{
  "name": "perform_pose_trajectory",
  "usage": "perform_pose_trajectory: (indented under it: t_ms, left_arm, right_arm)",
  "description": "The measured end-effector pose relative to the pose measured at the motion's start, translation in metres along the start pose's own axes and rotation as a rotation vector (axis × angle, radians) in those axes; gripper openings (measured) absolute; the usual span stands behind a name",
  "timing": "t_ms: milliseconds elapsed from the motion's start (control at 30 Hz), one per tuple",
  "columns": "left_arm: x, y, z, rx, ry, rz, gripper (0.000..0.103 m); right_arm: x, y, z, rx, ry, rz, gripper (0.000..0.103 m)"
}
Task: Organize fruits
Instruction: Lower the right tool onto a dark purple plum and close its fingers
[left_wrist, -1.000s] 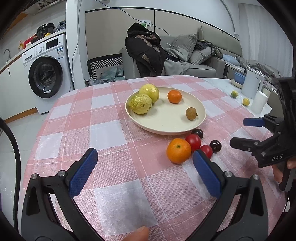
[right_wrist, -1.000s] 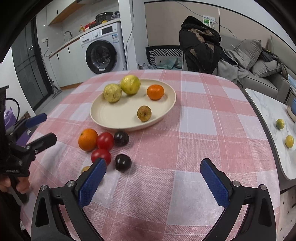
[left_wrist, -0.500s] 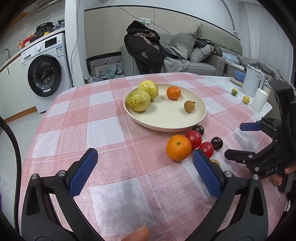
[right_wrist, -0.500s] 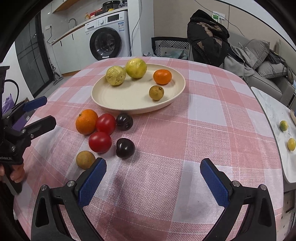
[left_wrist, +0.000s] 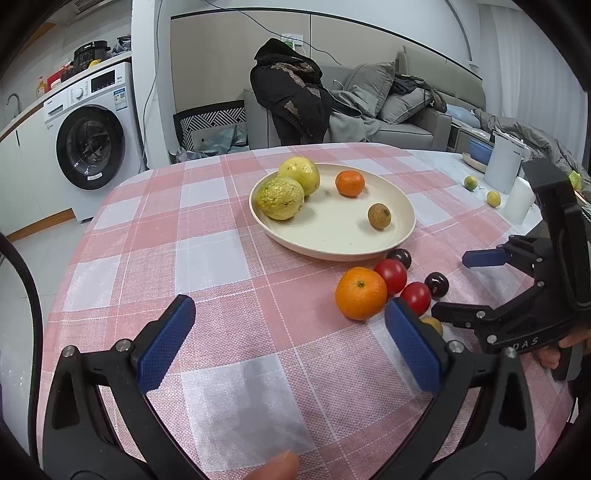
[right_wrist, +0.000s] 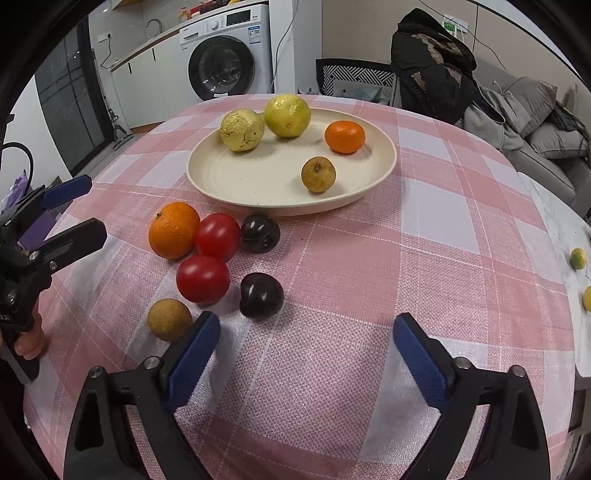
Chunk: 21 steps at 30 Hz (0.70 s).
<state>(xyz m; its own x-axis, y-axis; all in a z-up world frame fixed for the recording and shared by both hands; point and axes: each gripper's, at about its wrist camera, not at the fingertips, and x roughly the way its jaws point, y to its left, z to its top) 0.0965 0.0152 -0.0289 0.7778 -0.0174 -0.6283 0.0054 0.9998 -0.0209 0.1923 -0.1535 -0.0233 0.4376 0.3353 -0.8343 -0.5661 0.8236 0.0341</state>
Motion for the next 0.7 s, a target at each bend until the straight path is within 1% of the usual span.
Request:
perform_pose_trajectory:
  t_ms: [67, 333, 400, 433, 600, 667, 700]
  left_arm:
    - [0.0007, 0.0011, -0.0009, -0.001, 0.003, 0.000, 0.102]
    - [0.0016, 0.0011, -0.0010, -0.001, 0.006, -0.001, 0.102]
    - [0.0016, 0.0012, -0.0011, 0.000, 0.006, 0.000, 0.102]
    - [0.0018, 0.0012, -0.0011, 0.001, 0.007, 0.000, 0.102]
    - [0.0032, 0.0012, -0.0016, -0.002, 0.010, -0.001, 0.102]
    - [0.0038, 0.0013, -0.0018, -0.001, 0.012, -0.002, 0.102]
    - [0.0045, 0.0013, -0.0020, -0.001, 0.012, -0.002, 0.102]
  right_arm:
    - [-0.0002, 0.0010, 0.0017, -0.005, -0.005, 0.007, 0.083]
    - [-0.0017, 0.0041, 0.0052, -0.020, -0.013, 0.032, 0.071]
    - [-0.0020, 0.0045, 0.0055, -0.024, -0.015, 0.032, 0.067]
    - [-0.0026, 0.0048, 0.0055, -0.027, -0.017, 0.038, 0.062]
    - [-0.0045, 0.0066, 0.0054, -0.032, -0.022, 0.075, 0.054]
    - [-0.0055, 0.0079, 0.0052, -0.037, -0.022, 0.090, 0.045]
    - [-0.0060, 0.0090, 0.0048, -0.041, -0.023, 0.099, 0.043]
